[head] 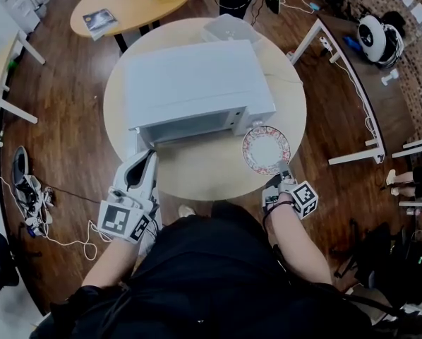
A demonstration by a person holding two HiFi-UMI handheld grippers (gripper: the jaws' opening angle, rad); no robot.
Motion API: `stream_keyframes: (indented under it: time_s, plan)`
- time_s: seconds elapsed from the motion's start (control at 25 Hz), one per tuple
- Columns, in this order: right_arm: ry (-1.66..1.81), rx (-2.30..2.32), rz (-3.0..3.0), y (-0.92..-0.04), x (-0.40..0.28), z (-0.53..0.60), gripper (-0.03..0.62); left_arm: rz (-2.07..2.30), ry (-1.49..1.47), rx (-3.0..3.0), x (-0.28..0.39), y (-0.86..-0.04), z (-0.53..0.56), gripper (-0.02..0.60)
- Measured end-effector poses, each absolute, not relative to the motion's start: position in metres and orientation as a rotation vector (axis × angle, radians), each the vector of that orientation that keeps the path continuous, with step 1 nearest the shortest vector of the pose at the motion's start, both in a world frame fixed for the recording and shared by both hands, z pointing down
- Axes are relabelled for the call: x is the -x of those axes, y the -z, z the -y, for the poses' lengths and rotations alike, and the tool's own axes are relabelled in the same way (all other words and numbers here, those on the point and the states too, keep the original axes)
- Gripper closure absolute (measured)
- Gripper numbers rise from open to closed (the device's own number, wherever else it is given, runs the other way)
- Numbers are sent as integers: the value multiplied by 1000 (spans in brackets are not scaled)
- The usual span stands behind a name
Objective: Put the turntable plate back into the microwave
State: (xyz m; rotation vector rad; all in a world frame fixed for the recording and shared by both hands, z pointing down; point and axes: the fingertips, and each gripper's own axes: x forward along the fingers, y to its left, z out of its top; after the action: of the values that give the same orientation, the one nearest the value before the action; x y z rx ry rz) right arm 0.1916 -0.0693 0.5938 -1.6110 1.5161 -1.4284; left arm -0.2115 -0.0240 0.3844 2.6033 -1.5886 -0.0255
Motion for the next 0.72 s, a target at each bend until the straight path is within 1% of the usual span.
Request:
stream_keyframes:
  time_s: [0.72]
  plan:
    - [1438,1595,-1513,-595,-197,70,574,1579,23,-2615,203,-384,28,578]
